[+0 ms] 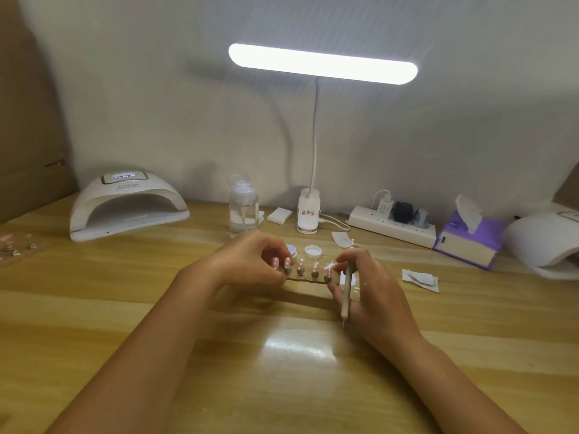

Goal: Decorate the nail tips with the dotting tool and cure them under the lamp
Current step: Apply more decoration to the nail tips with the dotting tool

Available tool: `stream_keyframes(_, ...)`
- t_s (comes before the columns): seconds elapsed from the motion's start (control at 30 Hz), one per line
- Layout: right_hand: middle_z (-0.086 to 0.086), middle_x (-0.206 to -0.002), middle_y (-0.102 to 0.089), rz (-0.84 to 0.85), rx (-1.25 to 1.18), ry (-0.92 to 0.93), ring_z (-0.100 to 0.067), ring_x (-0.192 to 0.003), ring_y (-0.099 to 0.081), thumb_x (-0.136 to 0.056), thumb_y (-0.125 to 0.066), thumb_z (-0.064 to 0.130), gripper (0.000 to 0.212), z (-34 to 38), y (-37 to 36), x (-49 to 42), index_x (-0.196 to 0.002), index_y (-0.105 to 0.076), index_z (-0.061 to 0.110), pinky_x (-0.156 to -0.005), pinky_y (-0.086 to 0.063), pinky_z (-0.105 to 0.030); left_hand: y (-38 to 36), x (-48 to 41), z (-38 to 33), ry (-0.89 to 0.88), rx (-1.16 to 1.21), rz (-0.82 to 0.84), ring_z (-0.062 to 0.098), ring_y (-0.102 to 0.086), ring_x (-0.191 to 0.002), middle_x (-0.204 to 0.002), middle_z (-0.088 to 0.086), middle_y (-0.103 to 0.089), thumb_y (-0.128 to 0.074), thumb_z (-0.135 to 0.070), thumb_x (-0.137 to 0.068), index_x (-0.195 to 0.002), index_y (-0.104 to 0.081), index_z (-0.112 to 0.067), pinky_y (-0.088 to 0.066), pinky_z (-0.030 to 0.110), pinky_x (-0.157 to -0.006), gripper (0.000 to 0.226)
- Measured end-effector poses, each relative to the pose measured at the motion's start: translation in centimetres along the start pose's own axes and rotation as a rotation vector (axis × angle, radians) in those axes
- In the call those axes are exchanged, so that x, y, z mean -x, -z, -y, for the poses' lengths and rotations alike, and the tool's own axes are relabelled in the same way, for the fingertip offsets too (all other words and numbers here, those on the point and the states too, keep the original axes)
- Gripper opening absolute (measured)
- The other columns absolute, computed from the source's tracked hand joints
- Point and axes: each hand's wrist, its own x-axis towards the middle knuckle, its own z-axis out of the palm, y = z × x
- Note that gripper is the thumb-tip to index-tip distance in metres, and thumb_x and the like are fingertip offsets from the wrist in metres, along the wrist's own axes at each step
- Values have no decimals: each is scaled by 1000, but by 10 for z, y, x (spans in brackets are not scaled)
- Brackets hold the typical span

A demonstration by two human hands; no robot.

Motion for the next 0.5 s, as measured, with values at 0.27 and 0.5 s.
stream_keyframes(0.27, 16, -95, -57, -127, 50, -7, -16, -85, -59, -78, -82, 14, 45, -8, 12, -4, -112, -52, 18, -72, -51, -37, -16, -1, -21, -189, -97, -238, 3, -61, -80, -76, -17, -65, -71, -14, -75, -93, -74, -32, -47, 14, -68, 25)
stream_keyframes(0.5, 14, -98, -55, -141, -7, -66, -16, -92, -57, -79, -81, 13, 44, -16, 21, -7, -111, -51, 20, -77, -53, -42, -31, -3, -29, -316, -224, -385, 7, -58, -83, -81, -18, -66, -74, -24, -75, -96, -71, -35, -52, 35, -78, 24)
